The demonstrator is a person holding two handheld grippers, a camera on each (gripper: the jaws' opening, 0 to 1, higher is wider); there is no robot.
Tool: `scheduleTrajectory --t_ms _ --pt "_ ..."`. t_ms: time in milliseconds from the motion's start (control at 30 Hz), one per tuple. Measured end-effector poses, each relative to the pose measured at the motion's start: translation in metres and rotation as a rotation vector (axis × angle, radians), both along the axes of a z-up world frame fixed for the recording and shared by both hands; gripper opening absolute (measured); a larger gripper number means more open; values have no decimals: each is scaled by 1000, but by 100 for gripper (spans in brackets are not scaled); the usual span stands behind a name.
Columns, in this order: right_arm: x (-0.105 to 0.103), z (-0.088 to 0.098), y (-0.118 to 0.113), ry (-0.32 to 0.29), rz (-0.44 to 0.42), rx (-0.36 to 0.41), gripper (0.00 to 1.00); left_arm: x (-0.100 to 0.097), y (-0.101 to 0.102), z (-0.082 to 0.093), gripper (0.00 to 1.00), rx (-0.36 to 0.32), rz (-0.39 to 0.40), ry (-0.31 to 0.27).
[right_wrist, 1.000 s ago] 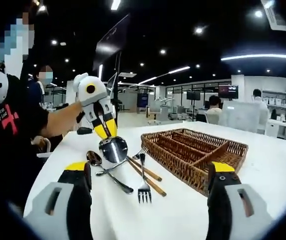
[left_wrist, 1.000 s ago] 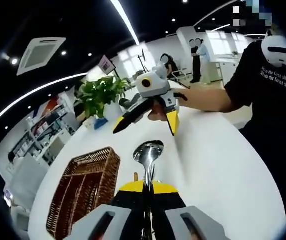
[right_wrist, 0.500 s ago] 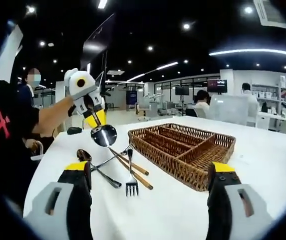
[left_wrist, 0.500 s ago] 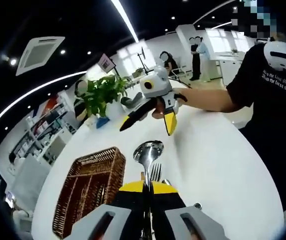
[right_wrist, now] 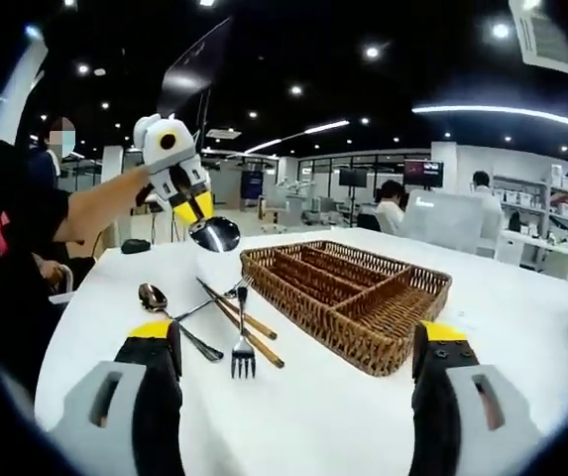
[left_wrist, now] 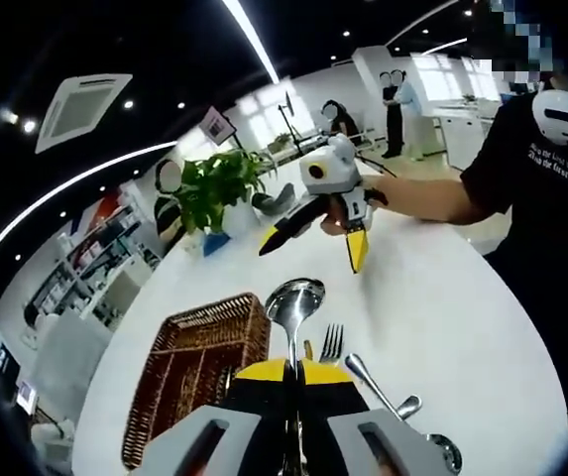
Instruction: Arrange the knives, forks, and spoons in their matching storage slots by inserting each utensil handle-first until every utensil is classified and aligned in the correct compartment
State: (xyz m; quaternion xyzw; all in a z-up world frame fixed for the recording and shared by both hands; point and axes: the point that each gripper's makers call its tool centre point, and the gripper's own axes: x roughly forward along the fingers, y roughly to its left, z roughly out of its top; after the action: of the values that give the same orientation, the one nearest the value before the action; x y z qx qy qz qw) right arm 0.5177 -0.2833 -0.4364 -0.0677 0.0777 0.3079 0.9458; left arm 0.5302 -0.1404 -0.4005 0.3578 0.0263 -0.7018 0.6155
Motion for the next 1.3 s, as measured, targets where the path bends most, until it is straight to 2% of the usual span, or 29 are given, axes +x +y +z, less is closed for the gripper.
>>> scheduleTrajectory --t_ms 167,300,333,367,433,533,667,933,1300 --pt "6 7 -12 -27 -67 7 100 1 0 0 1 5 5 -3" --pt "5 16 -14 -52 -80 17 100 6 0 1 1 7 15 -3" --pt "5 16 -15 -41 -90 13 100 6 0 2 1 7 16 -4" --pt "4 12 -16 -6 -104 -8 100 7 0 3 1 8 18 -4" --pt "3 16 -16 -16 -117 -25 99 8 0 3 1 13 18 -5" --pt "-2 27 -21 5 -137 30 99 10 0 3 1 19 20 -10" --pt "-6 36 -33 -3 -184 18 97 15 1 5 1 24 27 -14" --pt "-8 39 -26 -20 -170 3 98 23 0 9 1 27 23 -27" --pt "-8 32 -20 3 -161 10 99 46 -4 0 1 28 23 -49"
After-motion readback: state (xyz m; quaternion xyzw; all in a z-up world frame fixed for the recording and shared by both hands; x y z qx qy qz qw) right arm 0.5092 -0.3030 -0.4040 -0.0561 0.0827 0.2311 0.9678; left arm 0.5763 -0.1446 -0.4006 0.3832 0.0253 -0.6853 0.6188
